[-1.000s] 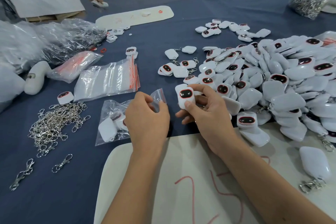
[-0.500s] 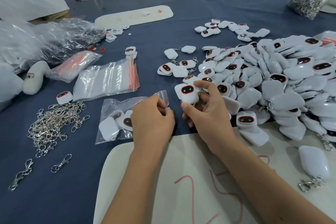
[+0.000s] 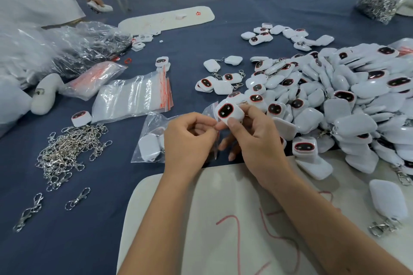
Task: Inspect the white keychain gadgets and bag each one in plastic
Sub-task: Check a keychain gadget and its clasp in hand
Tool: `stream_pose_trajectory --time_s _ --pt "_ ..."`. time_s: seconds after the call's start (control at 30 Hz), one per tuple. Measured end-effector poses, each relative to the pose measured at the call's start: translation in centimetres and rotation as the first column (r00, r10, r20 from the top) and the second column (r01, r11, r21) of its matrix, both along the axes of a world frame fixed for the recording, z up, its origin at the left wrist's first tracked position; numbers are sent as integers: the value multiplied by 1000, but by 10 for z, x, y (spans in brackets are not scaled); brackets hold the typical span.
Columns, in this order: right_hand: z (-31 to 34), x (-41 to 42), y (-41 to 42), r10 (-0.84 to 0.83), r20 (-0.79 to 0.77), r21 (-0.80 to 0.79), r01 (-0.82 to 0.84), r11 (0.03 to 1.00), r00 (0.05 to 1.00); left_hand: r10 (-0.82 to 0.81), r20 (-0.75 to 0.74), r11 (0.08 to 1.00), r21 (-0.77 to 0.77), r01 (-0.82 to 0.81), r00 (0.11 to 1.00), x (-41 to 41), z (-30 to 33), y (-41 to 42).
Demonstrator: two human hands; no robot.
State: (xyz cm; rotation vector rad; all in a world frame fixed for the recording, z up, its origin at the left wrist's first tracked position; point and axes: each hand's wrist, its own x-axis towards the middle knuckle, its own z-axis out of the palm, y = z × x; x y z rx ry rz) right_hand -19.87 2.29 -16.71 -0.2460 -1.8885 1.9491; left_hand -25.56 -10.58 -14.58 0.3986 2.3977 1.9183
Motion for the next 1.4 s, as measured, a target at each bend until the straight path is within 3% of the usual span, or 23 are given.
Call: stream_pose_trajectory --time_s 0.13,0.33,0.4,0.47,0.57,0.67,0.73,0.8,0.87,0.93,0.97,1.0,1.07,1.17,1.3,1.4 --pt "2 1 -1 22 18 18 -22 1000 1000 196 -92 975 122 -184 976 -1 1 2" --pt "-3 2 -2 33 55 340 -50 939 998 299 -369 953 170 -252 880 3 5 -2" --pt "-3 2 -3 40 48 412 -57 909 998 250 -515 967 96 -235 820 6 5 -1" --pt "-2 2 -5 84 47 346 -95 933 995 137 -631 985 8 -170 764 10 2 4" --pt "-2 2 -3 93 13 266 -93 959 996 30 -687 994 -57 -95 726 16 -4 14" --pt "1 2 1 110 22 -48 -109 993 994 12 -676 998 -34 -47 737 15 -7 17" --pt "3 1 2 126 29 -140 -121 983 992 3 -684 1000 -18 -21 730 17 -6 17" --pt "2 0 2 90 39 -104 -85 991 995 71 -635 996 82 -24 769 20 -2 15" --pt "-1 0 3 3 69 26 -5 1000 998 277 -485 947 286 -149 829 16 3 8" --pt "-2 0 1 -59 114 162 40 986 992 518 -297 820 438 -368 802 2 7 -7" --pt "-2 0 0 -80 134 196 52 979 988 609 -205 756 444 -481 766 -7 6 -17" --pt "-2 0 -1 -94 149 202 63 977 984 670 -126 711 394 -583 731 -16 5 -27" --pt "-1 0 -2 -118 167 190 85 978 979 699 -38 707 189 -682 714 -29 0 -44" --pt "-1 1 -2 -187 166 239 145 960 968 600 10 799 -55 -598 800 -37 -8 -52" --pt "1 4 -4 -326 103 432 253 866 940 497 -56 846 -190 -498 866 -36 -10 -50" --pt "4 4 -6 -377 78 442 306 843 923 487 -86 842 -220 -493 869 -35 -10 -51"
